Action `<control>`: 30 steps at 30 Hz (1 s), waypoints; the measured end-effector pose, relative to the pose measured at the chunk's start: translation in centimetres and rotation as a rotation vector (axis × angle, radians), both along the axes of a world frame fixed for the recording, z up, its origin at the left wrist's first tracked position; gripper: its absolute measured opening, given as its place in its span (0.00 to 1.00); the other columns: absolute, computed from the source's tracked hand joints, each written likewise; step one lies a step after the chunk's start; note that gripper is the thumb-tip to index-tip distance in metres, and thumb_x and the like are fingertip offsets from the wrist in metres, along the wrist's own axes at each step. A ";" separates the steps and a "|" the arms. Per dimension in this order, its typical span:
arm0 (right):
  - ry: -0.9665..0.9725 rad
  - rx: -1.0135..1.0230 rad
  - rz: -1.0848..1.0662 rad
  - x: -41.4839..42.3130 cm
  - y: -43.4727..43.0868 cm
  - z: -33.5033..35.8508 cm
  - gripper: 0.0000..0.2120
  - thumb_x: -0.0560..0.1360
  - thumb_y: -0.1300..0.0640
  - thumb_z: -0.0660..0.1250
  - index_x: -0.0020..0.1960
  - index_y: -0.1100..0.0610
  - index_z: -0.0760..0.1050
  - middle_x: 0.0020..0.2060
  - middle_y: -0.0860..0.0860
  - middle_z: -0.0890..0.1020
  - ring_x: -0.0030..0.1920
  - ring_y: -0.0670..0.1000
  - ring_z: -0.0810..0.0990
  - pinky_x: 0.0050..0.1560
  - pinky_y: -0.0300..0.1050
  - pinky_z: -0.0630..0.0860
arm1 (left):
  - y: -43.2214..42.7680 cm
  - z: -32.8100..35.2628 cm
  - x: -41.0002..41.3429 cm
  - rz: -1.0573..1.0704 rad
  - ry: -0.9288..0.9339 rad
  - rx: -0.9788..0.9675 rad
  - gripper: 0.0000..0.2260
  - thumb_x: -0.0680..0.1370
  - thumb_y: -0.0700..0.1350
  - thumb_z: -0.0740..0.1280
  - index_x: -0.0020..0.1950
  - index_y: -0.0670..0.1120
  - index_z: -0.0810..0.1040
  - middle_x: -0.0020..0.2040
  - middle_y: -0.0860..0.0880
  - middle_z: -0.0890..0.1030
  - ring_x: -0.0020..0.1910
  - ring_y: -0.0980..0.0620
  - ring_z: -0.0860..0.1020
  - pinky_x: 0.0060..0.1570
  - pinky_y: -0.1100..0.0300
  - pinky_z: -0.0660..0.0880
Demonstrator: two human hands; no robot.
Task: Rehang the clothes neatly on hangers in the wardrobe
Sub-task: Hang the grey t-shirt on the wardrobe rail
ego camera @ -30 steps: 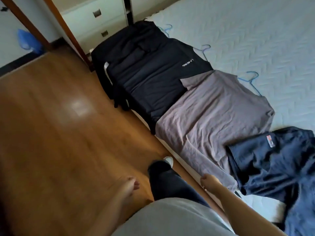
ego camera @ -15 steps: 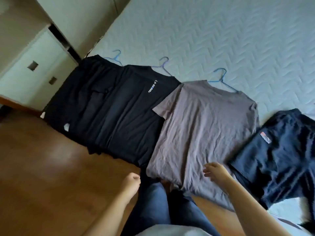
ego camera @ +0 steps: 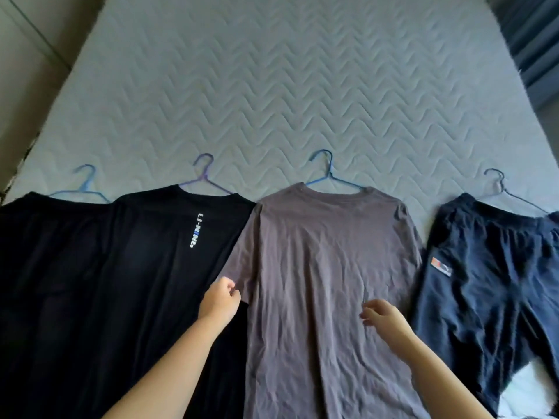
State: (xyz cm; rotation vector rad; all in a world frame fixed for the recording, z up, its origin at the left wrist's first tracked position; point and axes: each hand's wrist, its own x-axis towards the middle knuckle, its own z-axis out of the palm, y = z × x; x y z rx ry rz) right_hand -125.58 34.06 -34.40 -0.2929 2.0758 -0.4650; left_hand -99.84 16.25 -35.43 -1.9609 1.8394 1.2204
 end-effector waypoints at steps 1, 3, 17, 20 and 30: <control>0.003 -0.005 0.013 -0.5 -1.3 -0.7 0.05 0.75 0.65 0.60 0.45 0.57 0.74 0.40 0.56 0.81 0.40 0.55 0.78 0.41 0.46 0.74 | -1.1 -0.7 -0.9 -0.045 -0.004 -0.021 0.10 0.77 0.44 0.61 0.57 0.46 0.72 0.59 0.47 0.75 0.52 0.49 0.75 0.50 0.56 0.72; 0.025 0.002 0.065 -2.2 -3.9 -2.6 0.05 0.75 0.61 0.61 0.45 0.53 0.73 0.47 0.57 0.81 0.45 0.56 0.78 0.49 0.48 0.75 | -3.5 -2.4 -3.2 -0.146 -0.004 -0.078 0.15 0.77 0.47 0.62 0.63 0.45 0.70 0.63 0.48 0.72 0.59 0.49 0.73 0.56 0.56 0.71; 0.521 -0.003 0.282 -18.1 -18.5 -12.8 0.25 0.76 0.55 0.62 0.70 0.61 0.62 0.67 0.60 0.68 0.69 0.60 0.64 0.67 0.52 0.61 | -14.2 -16.3 -16.2 -0.432 -0.270 -0.249 0.40 0.75 0.65 0.53 0.74 0.37 0.47 0.75 0.35 0.48 0.73 0.32 0.49 0.64 0.31 0.60; 0.570 0.063 0.425 -20.8 -20.2 -14.7 0.28 0.77 0.51 0.59 0.74 0.56 0.55 0.74 0.54 0.59 0.74 0.57 0.55 0.72 0.56 0.53 | -13.7 -17.8 -16.1 -0.426 -0.255 -0.234 0.40 0.75 0.67 0.40 0.69 0.34 0.60 0.68 0.30 0.66 0.65 0.28 0.66 0.48 0.28 0.69; 0.504 0.139 0.427 -23.3 -22.6 -15.0 0.16 0.73 0.49 0.66 0.56 0.57 0.71 0.57 0.57 0.76 0.60 0.60 0.71 0.57 0.52 0.65 | -13.9 -17.8 -16.1 -0.429 -0.281 -0.166 0.39 0.75 0.66 0.37 0.70 0.36 0.59 0.67 0.31 0.68 0.65 0.29 0.67 0.48 0.30 0.71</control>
